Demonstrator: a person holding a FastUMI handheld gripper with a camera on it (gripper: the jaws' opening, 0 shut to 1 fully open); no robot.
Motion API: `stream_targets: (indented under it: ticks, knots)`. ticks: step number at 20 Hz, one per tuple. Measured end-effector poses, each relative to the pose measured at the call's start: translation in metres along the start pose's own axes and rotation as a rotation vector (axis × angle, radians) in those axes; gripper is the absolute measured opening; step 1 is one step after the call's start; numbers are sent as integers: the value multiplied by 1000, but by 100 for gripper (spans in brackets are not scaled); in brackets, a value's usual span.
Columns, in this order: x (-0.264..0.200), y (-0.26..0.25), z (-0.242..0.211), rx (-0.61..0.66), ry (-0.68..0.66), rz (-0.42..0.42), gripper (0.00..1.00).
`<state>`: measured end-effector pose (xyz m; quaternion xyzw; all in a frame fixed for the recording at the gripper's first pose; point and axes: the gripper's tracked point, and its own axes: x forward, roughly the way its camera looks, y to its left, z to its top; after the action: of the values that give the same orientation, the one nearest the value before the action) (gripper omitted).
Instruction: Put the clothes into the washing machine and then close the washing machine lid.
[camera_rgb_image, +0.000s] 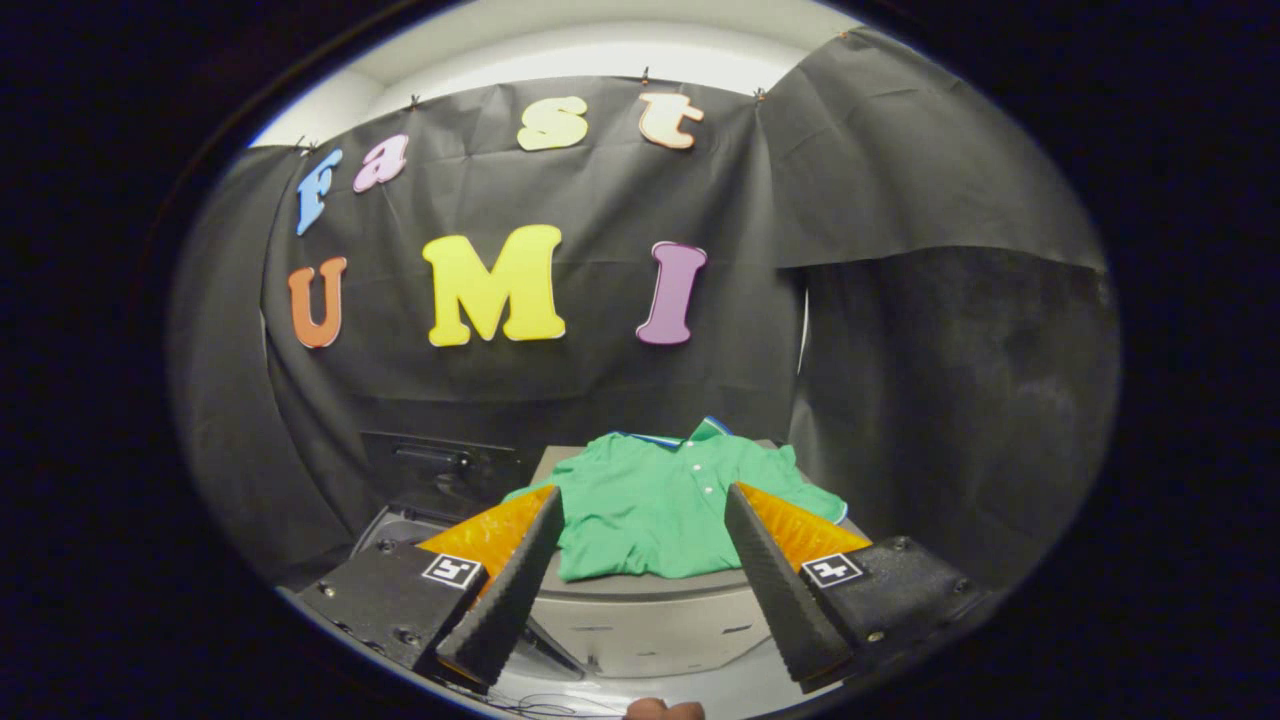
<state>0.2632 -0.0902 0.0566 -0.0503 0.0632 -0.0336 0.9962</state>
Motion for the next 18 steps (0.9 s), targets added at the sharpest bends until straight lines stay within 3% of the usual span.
stream_targets:
  ticks: [8,18]
  knots:
    - [106,-24,2,-53,91,13,100]
    - [204,-31,-47,-130,254,26,100]
